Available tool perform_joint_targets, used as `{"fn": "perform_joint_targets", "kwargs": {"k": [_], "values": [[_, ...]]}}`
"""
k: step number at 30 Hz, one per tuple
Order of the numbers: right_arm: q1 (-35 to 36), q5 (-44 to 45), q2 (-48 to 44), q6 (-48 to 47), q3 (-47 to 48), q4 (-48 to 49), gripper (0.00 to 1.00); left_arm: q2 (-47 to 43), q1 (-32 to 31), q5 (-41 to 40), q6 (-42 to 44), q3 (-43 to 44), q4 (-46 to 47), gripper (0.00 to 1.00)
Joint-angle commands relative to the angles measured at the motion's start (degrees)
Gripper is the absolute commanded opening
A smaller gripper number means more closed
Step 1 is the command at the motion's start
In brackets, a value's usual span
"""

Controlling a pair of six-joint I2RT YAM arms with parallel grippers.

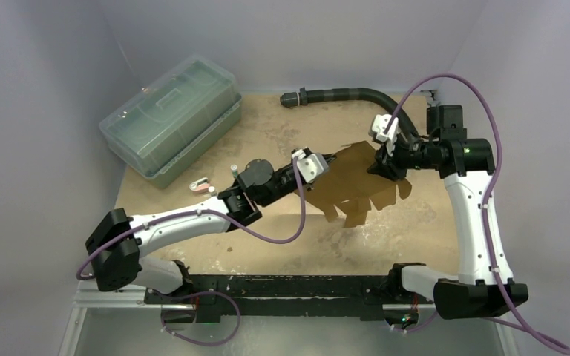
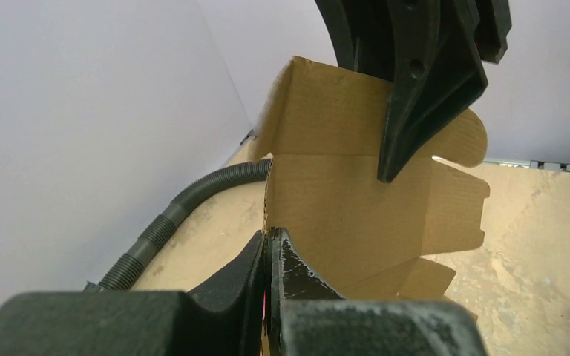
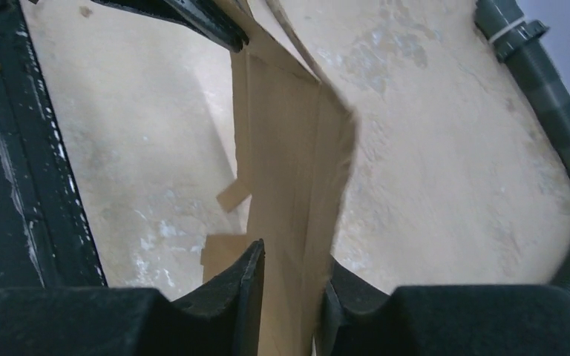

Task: Fold the paper box

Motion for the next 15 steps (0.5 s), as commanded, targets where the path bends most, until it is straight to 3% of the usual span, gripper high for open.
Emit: {"fn": "perform_joint_targets", "kwargs": {"k": [1,6,11,13,15], "values": [[0.20,-8.33,-0.20,1.32,-1.71,3.03,0.35,-5.00,-0.04,-2.90,-3.63,-2.50,5.27,0.00],[0.20,-10.43,-0.75,1.85,-3.29,4.75,0.40,-7.35,0.03,-4.19,-6.38,-5.86,7.54,0.00],[0.11,-12.25,-1.13,1.81,-3.13,4.60,0.39,-8.63,0.03,-5.11,-7.27,-7.78,8.32,0.00],[0.11,-13.25,-1.04,1.28,-2.88,4.01,0.37,-8.92,0.03,-5.46,-7.60,-8.22,8.51,0.00],[0.11,-13.95,-1.04,1.29,-2.94,4.35,0.25,-9.01,0.02,-5.52,-8.14,-8.71,9.25,0.00]]}}
